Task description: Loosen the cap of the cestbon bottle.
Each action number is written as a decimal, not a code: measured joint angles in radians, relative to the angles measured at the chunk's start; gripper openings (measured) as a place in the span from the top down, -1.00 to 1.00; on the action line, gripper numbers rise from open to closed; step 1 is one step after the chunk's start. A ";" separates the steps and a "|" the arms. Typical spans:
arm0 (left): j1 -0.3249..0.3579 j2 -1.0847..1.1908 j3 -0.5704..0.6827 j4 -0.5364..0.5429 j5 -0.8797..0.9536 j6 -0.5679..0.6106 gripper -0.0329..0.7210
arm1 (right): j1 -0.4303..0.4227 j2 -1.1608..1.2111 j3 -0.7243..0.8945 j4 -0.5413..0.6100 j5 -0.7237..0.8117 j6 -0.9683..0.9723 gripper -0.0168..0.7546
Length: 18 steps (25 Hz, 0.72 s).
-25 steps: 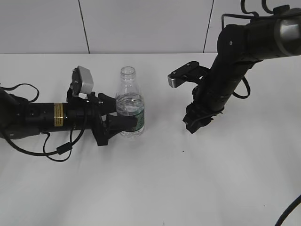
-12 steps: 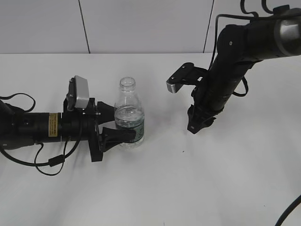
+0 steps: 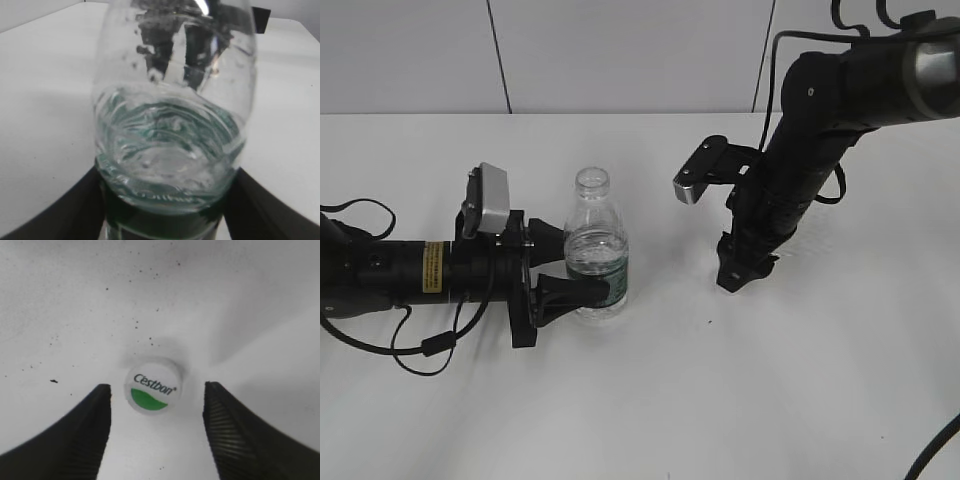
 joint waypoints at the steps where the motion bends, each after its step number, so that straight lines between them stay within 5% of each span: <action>1: 0.000 0.000 0.000 0.001 0.000 0.000 -0.20 | 0.000 0.000 0.000 0.000 0.000 0.000 -0.35; 8: 0.000 0.000 0.002 0.015 -0.006 0.000 -0.21 | 0.000 0.000 0.000 0.000 0.005 -0.001 -0.54; 14: 0.013 0.024 0.017 0.063 0.070 -0.001 -0.67 | 0.000 0.000 0.000 0.008 0.008 -0.001 -0.54; 18: 0.036 0.028 0.019 0.079 0.068 -0.001 -0.72 | 0.000 0.000 0.000 0.010 0.021 -0.001 -0.54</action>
